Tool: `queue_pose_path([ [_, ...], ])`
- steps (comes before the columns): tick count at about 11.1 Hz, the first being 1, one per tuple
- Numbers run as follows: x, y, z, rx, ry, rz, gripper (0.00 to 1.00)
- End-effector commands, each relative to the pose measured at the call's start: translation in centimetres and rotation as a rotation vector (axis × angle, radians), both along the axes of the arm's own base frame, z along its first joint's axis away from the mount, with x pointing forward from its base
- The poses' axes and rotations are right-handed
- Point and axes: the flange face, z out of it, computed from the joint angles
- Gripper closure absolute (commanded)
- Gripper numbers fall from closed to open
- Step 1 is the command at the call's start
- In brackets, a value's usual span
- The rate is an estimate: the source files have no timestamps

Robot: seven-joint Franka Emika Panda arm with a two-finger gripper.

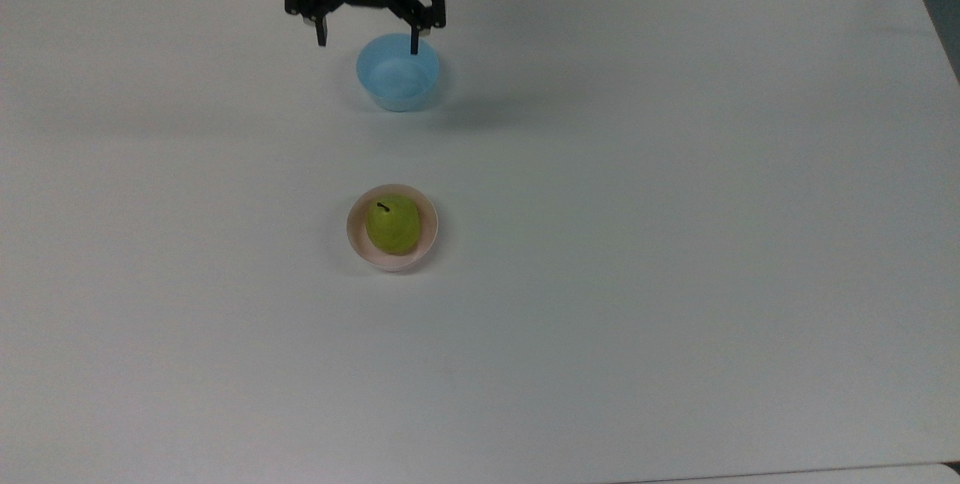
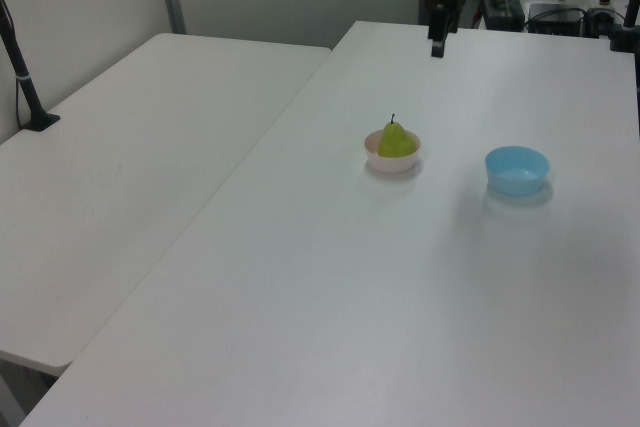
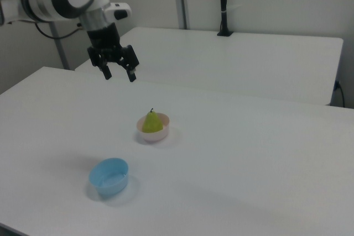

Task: Place the pear in the bowl
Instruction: 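Open the gripper to release the pear and raise the gripper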

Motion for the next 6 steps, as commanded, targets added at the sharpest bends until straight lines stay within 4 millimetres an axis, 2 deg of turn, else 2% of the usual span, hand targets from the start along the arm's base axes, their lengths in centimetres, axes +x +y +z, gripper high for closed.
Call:
queue_pose_path([
  [1, -3.18, -0.04, 2.87, 0.067, 0.026, -0.044, 0.00],
  [6, -3.23, -0.21, 2.88, 0.077, 0.031, -0.049, 0.00],
])
